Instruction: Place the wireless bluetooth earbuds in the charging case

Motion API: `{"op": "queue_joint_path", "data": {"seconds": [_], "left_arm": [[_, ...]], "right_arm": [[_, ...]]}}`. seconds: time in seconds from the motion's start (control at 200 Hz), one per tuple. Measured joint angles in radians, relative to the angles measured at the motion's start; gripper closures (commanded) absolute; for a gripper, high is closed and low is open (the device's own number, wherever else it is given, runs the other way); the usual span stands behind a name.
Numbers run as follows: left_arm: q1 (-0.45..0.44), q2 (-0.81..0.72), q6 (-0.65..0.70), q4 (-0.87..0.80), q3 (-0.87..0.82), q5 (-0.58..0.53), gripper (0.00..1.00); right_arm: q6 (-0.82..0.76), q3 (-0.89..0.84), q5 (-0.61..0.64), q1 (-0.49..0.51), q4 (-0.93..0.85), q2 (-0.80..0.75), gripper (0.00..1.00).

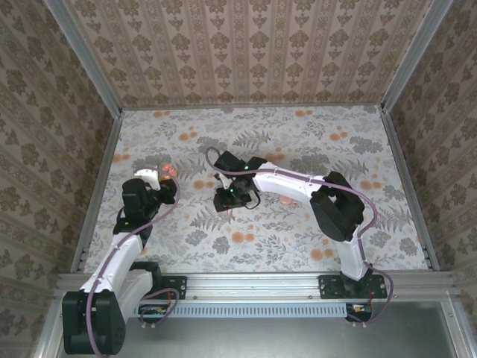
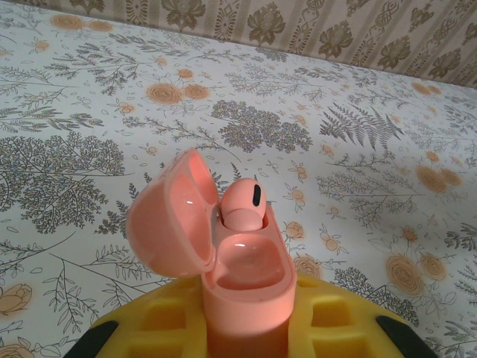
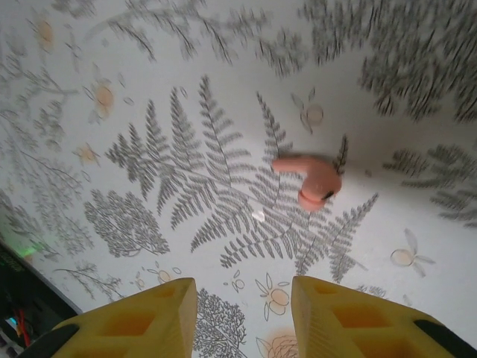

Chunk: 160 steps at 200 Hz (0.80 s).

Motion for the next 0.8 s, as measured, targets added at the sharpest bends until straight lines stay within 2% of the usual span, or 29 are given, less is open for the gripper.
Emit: {"op": "queue_joint_path", "data": {"seconds": [0.12, 0.475, 0.8], "left_arm": [[0.000, 0.000, 0.000, 0.000, 0.000, 0.000, 0.90], [0.000, -0.020, 0.000, 0.000, 0.000, 0.003, 0.90], [0.000, -0.020, 0.000, 0.000, 0.000, 0.003, 0.90]], "right_arm": [[0.046, -0.050, 0.000, 0.021, 0.035, 0.003, 0.62], [0.090, -0.052, 0.002, 0.030, 0.136, 0.053, 0.62], [0.089, -0.052, 0.026, 0.025, 0.139, 0.091, 0.62]]}}
